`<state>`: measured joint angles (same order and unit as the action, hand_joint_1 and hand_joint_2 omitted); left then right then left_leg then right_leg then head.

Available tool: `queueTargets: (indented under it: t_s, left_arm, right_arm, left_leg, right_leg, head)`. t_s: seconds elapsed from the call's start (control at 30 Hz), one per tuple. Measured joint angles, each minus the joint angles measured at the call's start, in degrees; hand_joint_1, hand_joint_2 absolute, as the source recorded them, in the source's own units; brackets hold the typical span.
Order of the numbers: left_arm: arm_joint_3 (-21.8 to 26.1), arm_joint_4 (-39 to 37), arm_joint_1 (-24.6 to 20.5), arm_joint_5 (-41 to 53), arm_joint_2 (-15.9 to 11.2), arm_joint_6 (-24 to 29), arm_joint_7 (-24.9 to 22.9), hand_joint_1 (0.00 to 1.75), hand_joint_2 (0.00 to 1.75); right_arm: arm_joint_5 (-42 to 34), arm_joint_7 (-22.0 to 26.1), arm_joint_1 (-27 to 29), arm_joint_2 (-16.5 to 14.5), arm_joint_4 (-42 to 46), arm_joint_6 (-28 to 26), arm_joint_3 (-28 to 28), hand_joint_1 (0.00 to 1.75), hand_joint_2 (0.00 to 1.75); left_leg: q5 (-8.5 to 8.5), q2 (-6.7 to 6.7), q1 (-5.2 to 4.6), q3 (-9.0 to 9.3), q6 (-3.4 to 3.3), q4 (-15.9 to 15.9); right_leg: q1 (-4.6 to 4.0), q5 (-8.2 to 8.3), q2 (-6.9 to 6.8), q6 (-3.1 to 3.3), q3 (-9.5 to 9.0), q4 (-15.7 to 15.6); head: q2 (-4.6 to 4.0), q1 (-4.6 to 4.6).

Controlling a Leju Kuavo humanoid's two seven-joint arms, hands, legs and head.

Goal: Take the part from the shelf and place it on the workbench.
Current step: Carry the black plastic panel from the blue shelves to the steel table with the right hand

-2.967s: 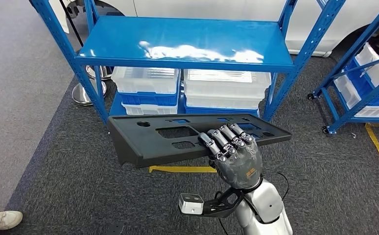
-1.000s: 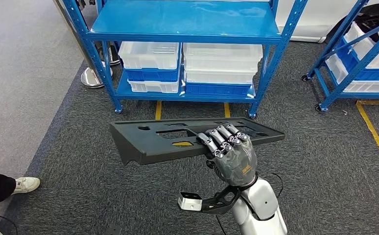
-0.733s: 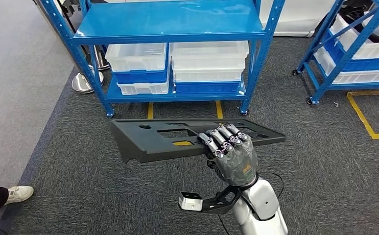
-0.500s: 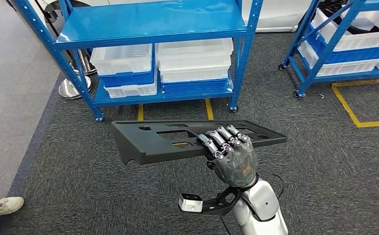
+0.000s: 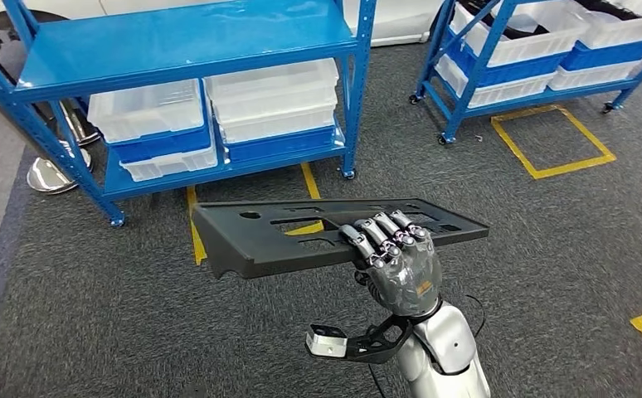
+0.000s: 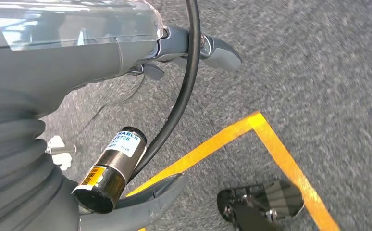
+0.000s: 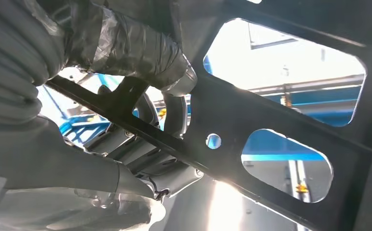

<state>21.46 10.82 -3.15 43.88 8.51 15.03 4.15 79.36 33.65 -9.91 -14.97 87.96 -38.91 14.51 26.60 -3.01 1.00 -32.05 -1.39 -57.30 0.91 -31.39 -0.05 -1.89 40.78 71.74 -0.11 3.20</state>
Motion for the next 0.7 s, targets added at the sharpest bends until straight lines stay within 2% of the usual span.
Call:
queueTargets:
  t_s: [0.07, 0.1, 0.13, 0.17, 0.2, 0.23, 0.27, 0.33, 0.37, 0.4, 0.43, 0.47, 0.5, 0.53, 0.57, 0.6, 0.63, 0.67, 0.7]
  left_arm:
    - [0.0, 0.0, -0.1, 0.0, 0.0, -0.1, 0.0, 0.00, 1.75]
    - [0.0, 0.0, -0.1, 0.0, 0.1, -0.1, 0.0, 0.00, 1.75]
    - [0.0, 0.0, -0.2, 0.0, 0.1, -0.1, 0.0, 0.00, 1.75]
    - [0.1, 0.0, -0.2, 0.0, 0.1, -0.1, 0.0, 0.00, 1.75]
    - [0.1, 0.0, -0.2, 0.0, 0.1, -0.1, 0.0, 0.00, 1.75]
    - [0.1, 0.0, -0.2, 0.0, 0.1, -0.1, 0.0, 0.00, 1.75]
    - [0.2, 0.0, -0.3, 0.0, 0.1, -0.1, 0.0, 0.00, 1.75]
    - [0.2, 0.0, -0.2, 0.1, 0.1, 0.0, 0.0, 0.00, 1.75]
    - [0.2, 0.0, -0.1, 0.1, 0.1, 0.0, 0.0, 0.00, 1.75]
    - [0.3, 0.0, 0.1, 0.3, 0.1, 0.0, 0.0, 0.00, 1.75]
    - [0.3, 0.0, 0.2, 0.4, 0.1, 0.0, 0.0, 0.00, 1.75]
    - [0.3, 0.0, 0.2, 0.6, 0.1, 0.0, 0.0, 0.00, 1.75]
    - [0.3, 0.0, 0.2, 0.7, 0.1, 0.0, 0.0, 0.00, 1.75]
    - [0.3, 0.0, 0.2, 0.8, 0.0, 0.0, 0.0, 0.00, 1.75]
    - [0.3, 0.0, 0.2, 0.9, 0.0, 0.0, 0.0, 0.00, 1.75]
    - [0.4, 0.0, 0.2, 0.9, 0.0, 0.0, 0.0, 0.00, 1.75]
    - [0.4, 0.0, 0.1, 0.9, -0.1, 0.0, 0.0, 0.00, 1.75]
    - [0.4, 0.0, 0.0, 1.0, -0.1, 0.0, 0.1, 0.00, 1.75]
    - [0.5, 0.0, -0.1, 1.0, -0.1, -0.1, 0.1, 0.00, 1.75]
  right_arm:
    - [0.0, 0.0, 0.0, 0.0, 0.0, 0.0, 0.0, 1.75, 1.75]
    - [0.0, 0.0, -0.1, 0.0, 0.0, 0.0, 0.0, 1.75, 1.75]
    - [0.0, 0.0, -0.1, 0.0, 0.1, 0.0, 0.0, 1.75, 1.75]
    - [0.0, 0.0, -0.1, 0.0, 0.1, 0.0, 0.0, 1.75, 1.75]
    - [0.0, 0.0, -0.1, 0.0, 0.1, 0.0, -0.1, 1.75, 1.75]
    - [0.0, -0.1, -0.1, -0.1, 0.1, 0.0, -0.1, 1.75, 1.75]
    - [0.0, -0.1, -0.1, -0.1, 0.1, 0.0, -0.1, 1.75, 1.75]
    - [0.0, -0.1, -0.1, -0.2, 0.2, 0.0, -0.1, 1.75, 1.75]
    - [0.0, -0.1, -0.1, -0.2, 0.1, 0.0, -0.1, 1.75, 1.75]
    - [0.1, -0.1, -0.1, -0.2, 0.1, 0.0, -0.1, 1.75, 1.75]
    - [0.2, -0.2, 0.0, -0.2, 0.1, 0.0, -0.1, 1.75, 1.75]
    - [0.2, -0.3, 0.0, -0.2, 0.1, 0.0, -0.1, 1.75, 1.75]
    - [0.3, -0.4, 0.0, -0.2, 0.1, 0.0, -0.1, 1.75, 1.75]
    - [0.3, -0.5, 0.0, -0.2, 0.1, 0.0, -0.1, 1.75, 1.75]
    - [0.3, -0.5, 0.0, -0.2, 0.2, 0.0, -0.1, 1.75, 1.75]
    - [0.4, -0.5, -0.1, -0.3, 0.2, 0.0, -0.1, 1.75, 1.75]
    - [0.5, -0.5, -0.1, -0.3, 0.3, 0.0, -0.1, 1.75, 1.75]
    - [0.6, -0.5, -0.1, -0.3, 0.5, 0.0, -0.1, 1.75, 1.75]
    - [0.7, -0.6, -0.2, -0.3, 0.6, 0.0, -0.2, 1.75, 1.75]
  left_leg:
    - [0.31, -1.35, -0.13, 0.04, 0.40, -0.4]
    - [0.47, -1.87, -0.25, 0.07, 0.69, -0.6]
    - [0.57, -2.33, -0.37, 0.11, 1.02, -0.7]
    - [0.59, -2.82, -0.47, 0.18, 1.35, -0.7]
    - [0.61, -3.32, -0.45, 0.28, 1.69, -0.7]
    - [0.87, -3.17, -0.36, 0.31, 2.05, -0.8]
    - [1.61, -2.31, -0.25, 0.11, 2.36, -1.5]
    - [4.96, 0.66, -0.03, -1.84, 2.78, -6.3]
    - [6.98, 1.77, -0.01, -3.46, 2.87, -10.1]
    - [8.52, 2.28, 0.00, -5.04, 2.91, -13.7]
    - [8.96, 2.46, 0.00, -5.98, 2.90, -15.9]
    - [8.26, 2.56, 0.01, -5.96, 2.83, -16.1]
    - [6.54, 2.82, 0.01, -4.82, 2.68, -13.8]
    - [4.43, 3.63, 0.04, -2.99, 2.46, -10.1]
    - [2.99, 5.11, 0.11, -1.23, 2.21, -6.4]
    - [2.12, 6.42, 0.16, 0.11, 2.00, -3.4]
    - [1.93, 7.41, 0.14, 0.77, 1.80, -1.8]
    - [2.11, 7.72, 0.07, 0.91, 1.64, -1.4]
    - [1.94, 7.10, 0.04, 0.97, 1.40, -1.0]
  right_leg:
    - [-0.30, 3.14, -2.26, 0.41, -4.50, -7.7]
    - [-0.53, 3.99, -3.23, 0.75, -6.06, -10.5]
    - [-0.80, 4.27, -3.88, 1.11, -6.78, -12.1]
    - [-1.03, 4.23, -3.76, 1.44, -6.69, -12.2]
    - [-0.96, 4.45, -3.01, 1.75, -6.57, -12.4]
    - [-0.82, 4.68, -2.40, 2.07, -6.53, -12.6]
    - [-0.61, 4.94, -1.77, 2.43, -6.51, -12.9]
    - [-0.29, 5.39, -0.55, 3.03, -6.37, -13.1]
    - [-0.30, 5.53, 0.13, 3.22, -6.19, -13.1]
    - [-0.35, 5.63, 0.90, 3.30, -6.00, -13.0]
    - [-0.40, 5.71, 1.76, 3.32, -5.84, -12.9]
    - [-0.43, 5.77, 2.64, 3.31, -5.71, -12.8]
    - [-0.44, 5.81, 3.53, 3.26, -5.64, -12.6]
    - [-0.43, 5.84, 4.37, 3.21, -5.59, -12.4]
    - [-0.48, 5.88, 5.10, 3.07, -5.46, -12.2]
    - [-0.46, 5.98, 5.78, 2.83, -5.23, -12.0]
    - [-0.36, 6.15, 6.41, 2.46, -4.90, -11.9]
    - [-0.24, 6.40, 7.04, 1.99, -4.56, -12.0]
    - [-0.16, 6.71, 7.76, 1.48, -4.27, -12.1]
  head:
    - [0.00, -0.01]
    - [0.00, -0.01]
    - [0.00, -0.02]
    - [0.00, -0.02]
    - [0.00, -0.03]
    - [0.00, -0.03]
    - [0.00, -0.03]
    - [0.00, -0.04]
    - [0.00, -0.04]
    - [0.00, -0.04]
    - [0.00, -0.04]
    - [0.00, -0.05]
    - [0.00, -0.05]
    - [0.00, -0.04]
    - [0.00, -0.03]
    - [0.00, -0.04]
    - [0.00, -0.02]
    - [0.00, -0.04]
    - [0.00, -0.03]
